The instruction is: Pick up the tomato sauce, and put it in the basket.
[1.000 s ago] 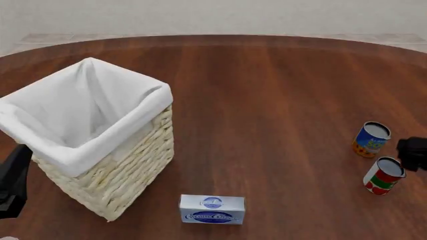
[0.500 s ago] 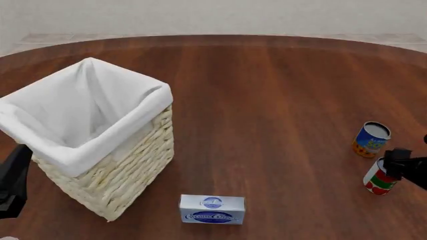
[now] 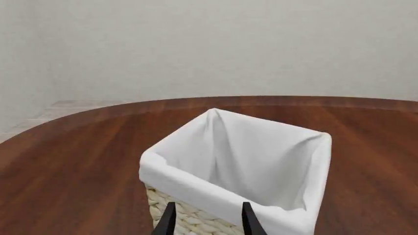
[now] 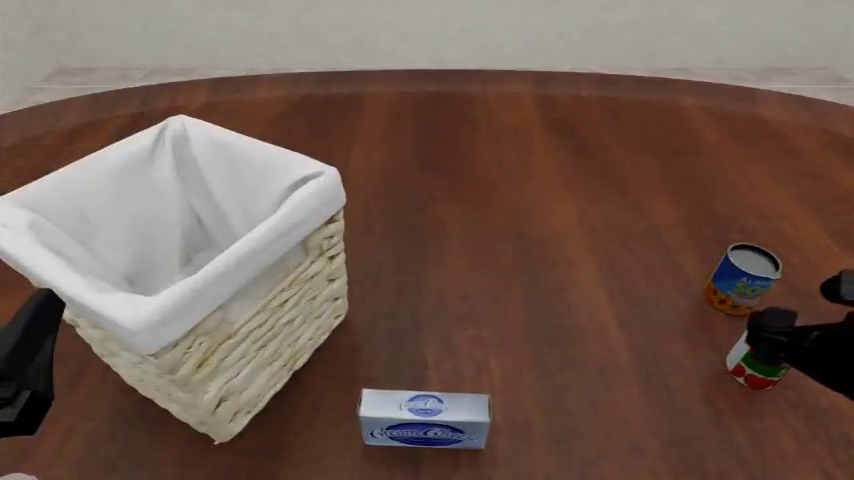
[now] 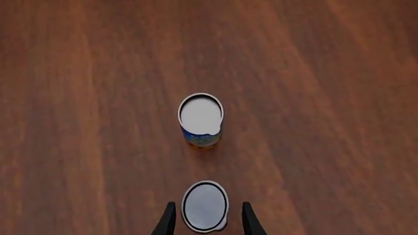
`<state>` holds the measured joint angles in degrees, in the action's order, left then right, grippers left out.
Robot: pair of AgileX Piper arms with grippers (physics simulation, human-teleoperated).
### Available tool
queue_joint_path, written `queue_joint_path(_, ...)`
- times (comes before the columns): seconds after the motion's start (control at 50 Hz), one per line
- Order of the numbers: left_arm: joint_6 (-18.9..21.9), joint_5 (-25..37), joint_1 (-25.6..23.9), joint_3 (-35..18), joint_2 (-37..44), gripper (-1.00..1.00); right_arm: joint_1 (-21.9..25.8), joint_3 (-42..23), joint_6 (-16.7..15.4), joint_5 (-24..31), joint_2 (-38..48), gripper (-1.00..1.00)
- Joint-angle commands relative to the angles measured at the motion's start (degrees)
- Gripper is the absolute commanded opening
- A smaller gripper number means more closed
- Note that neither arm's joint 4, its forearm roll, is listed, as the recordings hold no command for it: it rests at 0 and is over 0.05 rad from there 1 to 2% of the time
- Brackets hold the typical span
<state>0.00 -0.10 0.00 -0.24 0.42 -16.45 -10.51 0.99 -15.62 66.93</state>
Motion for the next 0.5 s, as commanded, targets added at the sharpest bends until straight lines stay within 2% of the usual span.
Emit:
queue_joint_path(0.02, 0.0, 0.0, 0.0, 0.0, 0.0, 1.00, 0.5, 0.3, 0.4, -3.4, 3.8, 1.00)
queue_joint_path(0.5, 0.0, 0.0, 0.0, 0.0, 0.0, 1.00, 1.4, 0.9, 0.6, -6.7, 9.2, 1.00)
